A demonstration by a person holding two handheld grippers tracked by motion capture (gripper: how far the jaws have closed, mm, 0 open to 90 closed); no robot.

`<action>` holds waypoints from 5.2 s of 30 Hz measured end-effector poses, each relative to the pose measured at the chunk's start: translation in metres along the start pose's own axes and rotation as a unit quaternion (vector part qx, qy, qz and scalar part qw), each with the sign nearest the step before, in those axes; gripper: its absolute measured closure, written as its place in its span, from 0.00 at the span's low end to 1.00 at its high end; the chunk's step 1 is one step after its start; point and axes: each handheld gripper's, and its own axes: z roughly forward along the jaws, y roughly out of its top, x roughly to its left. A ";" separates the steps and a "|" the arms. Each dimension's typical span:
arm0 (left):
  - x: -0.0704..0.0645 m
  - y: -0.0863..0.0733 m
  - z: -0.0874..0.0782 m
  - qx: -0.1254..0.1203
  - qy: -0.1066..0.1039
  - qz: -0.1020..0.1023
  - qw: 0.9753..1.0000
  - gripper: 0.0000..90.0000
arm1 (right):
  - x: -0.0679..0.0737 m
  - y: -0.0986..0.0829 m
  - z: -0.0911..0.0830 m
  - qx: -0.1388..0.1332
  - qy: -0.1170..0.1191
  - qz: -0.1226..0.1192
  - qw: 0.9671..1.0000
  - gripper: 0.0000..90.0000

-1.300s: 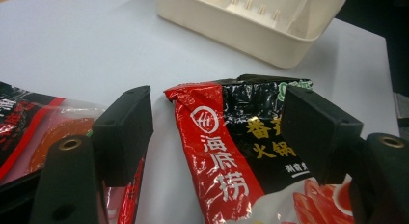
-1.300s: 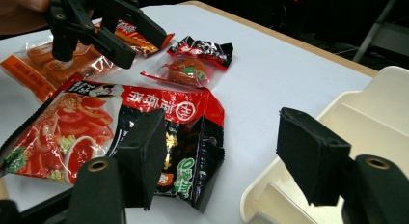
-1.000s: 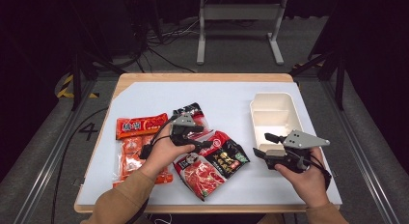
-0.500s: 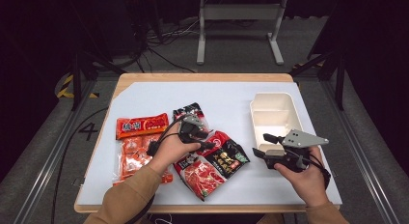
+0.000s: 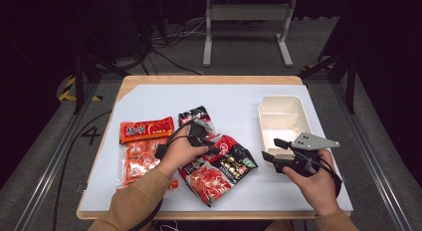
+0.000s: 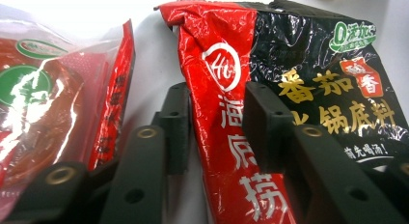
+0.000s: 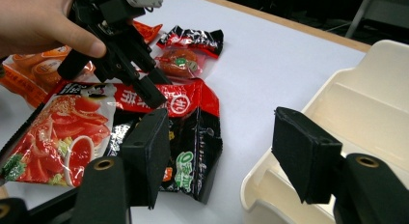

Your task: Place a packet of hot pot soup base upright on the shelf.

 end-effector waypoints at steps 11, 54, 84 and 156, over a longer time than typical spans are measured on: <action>-0.001 -0.001 -0.005 -0.015 0.006 -0.023 1.000 0.97 | 0.000 0.000 0.000 -0.007 -0.001 -0.008 1.000 0.44; -0.086 0.000 -0.120 -0.256 0.087 0.114 0.956 1.00 | 0.002 0.017 -0.033 -0.098 0.001 -0.007 0.995 0.47; -0.098 -0.006 -0.125 -0.336 0.090 0.119 0.930 1.00 | 0.022 0.030 0.015 -0.074 0.078 -0.004 0.994 0.40; -0.046 -0.050 -0.117 -0.210 0.097 0.037 0.972 0.56 | -0.029 0.125 0.010 -0.065 0.091 -0.005 0.994 0.92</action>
